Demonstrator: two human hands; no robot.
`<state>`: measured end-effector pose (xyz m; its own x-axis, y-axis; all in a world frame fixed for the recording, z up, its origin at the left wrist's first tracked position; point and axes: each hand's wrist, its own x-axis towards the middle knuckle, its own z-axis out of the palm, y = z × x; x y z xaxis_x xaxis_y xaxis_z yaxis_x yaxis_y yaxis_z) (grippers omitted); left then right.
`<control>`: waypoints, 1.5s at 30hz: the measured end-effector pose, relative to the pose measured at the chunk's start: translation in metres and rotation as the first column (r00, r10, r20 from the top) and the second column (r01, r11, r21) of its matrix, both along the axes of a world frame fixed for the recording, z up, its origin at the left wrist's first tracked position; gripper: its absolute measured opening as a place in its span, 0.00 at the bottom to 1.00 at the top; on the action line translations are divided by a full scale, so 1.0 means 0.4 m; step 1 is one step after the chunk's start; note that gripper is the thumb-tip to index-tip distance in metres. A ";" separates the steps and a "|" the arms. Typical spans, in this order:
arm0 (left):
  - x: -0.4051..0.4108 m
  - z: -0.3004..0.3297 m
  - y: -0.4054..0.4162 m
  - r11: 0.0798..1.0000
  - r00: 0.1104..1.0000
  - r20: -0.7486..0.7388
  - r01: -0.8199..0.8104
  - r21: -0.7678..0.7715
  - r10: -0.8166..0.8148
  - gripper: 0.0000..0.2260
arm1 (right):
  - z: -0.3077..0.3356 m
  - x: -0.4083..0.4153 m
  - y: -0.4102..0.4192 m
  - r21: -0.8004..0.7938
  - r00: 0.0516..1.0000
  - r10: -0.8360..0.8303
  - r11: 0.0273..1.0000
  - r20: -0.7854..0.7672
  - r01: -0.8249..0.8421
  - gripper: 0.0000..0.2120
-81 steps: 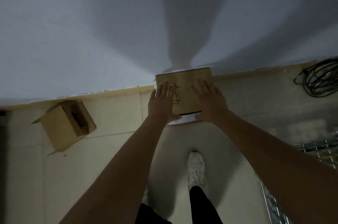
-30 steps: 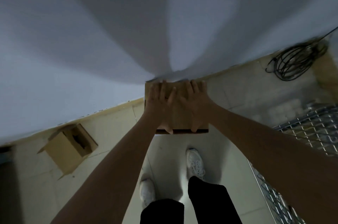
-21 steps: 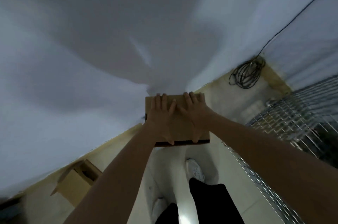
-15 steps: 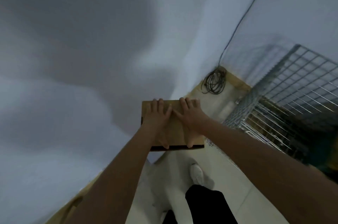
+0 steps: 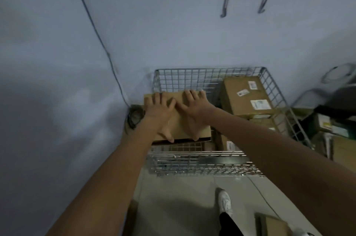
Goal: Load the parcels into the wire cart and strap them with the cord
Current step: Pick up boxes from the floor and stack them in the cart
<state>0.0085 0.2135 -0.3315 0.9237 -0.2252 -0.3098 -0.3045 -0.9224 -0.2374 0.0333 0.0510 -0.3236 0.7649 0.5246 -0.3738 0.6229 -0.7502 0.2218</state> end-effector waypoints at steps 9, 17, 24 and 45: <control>0.356 -0.260 -0.519 0.968 0.959 -0.179 0.239 0.080 -0.222 0.60 | -0.289 0.232 -0.479 0.019 0.931 -0.334 0.940 -0.150 0.341 0.55; 0.438 -0.528 -0.613 0.847 0.840 -0.368 0.491 0.203 -0.399 0.60 | -0.584 0.214 -0.499 -0.037 0.719 -0.597 0.778 -0.356 0.628 0.69; 0.509 -0.770 -0.615 0.729 0.716 -0.402 0.668 0.152 -0.571 0.34 | -0.796 0.232 -0.458 -0.067 0.417 -0.761 0.513 -0.498 0.856 0.64; 0.506 -1.187 -0.789 0.582 0.492 -0.341 0.773 -0.252 -0.801 0.27 | -1.168 0.239 -0.562 -0.240 -0.143 -0.904 -0.046 -0.403 0.970 0.61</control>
<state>0.2109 -0.1023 -0.8063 0.1563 -0.8277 -0.5390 -0.9581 -0.2597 0.1210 0.1288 -0.1738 -0.7907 0.3253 -0.5571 -0.7641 -0.7724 -0.6227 0.1251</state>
